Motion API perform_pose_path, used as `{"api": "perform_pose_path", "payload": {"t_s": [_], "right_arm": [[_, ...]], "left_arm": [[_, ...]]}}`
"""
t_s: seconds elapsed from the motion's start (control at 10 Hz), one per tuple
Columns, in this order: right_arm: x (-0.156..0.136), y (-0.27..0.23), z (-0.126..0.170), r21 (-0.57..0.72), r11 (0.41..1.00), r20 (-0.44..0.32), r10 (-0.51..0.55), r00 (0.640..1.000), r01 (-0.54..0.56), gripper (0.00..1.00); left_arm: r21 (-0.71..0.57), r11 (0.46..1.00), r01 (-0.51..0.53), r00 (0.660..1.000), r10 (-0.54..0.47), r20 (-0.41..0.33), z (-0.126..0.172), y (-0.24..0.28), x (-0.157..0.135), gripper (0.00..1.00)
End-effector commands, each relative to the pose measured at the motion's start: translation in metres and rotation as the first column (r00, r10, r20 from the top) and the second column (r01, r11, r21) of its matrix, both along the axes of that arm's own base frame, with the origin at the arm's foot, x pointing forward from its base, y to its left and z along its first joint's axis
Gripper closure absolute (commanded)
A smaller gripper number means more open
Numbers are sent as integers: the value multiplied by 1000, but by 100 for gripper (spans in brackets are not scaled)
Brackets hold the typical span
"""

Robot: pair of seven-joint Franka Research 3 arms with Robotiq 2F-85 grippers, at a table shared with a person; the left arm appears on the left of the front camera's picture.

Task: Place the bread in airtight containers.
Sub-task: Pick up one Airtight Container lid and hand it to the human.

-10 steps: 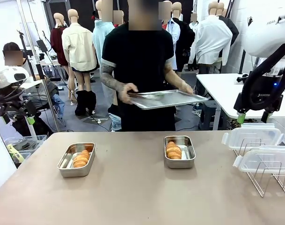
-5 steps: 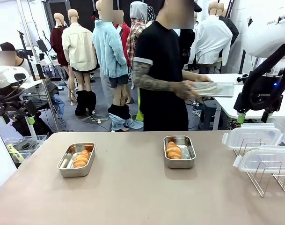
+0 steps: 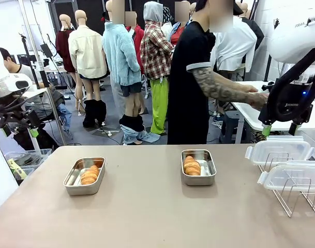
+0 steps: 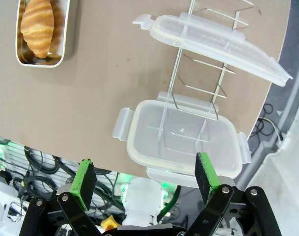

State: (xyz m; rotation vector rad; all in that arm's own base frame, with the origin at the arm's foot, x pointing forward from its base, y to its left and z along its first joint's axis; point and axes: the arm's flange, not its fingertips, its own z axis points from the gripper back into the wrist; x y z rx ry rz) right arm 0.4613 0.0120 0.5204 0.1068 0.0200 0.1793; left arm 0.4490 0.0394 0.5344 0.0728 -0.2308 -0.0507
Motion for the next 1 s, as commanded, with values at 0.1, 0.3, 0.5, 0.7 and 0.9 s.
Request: {"api": "perform_pose_path", "payload": {"t_s": [0.1,0.3,0.5,0.7,0.9], "right_arm": [[-1,0,0,-10,1000,1,-2,1000,2,0],[-1,0,0,-10,1000,1,-2,1000,2,0],[-1,0,0,-10,1000,1,-2,1000,2,0],[-1,0,0,-10,1000,1,-2,1000,2,0],[-1,0,0,-10,1000,1,-2,1000,2,0]], "left_arm": [[21,1000,-20,1000,20,7,1,1,-1,0],[21,1000,-20,1000,20,7,1,1,-1,0],[21,1000,-20,1000,20,7,1,1,-1,0],[21,1000,-20,1000,20,7,1,1,-1,0],[21,1000,-20,1000,20,7,1,1,-1,0]]}}
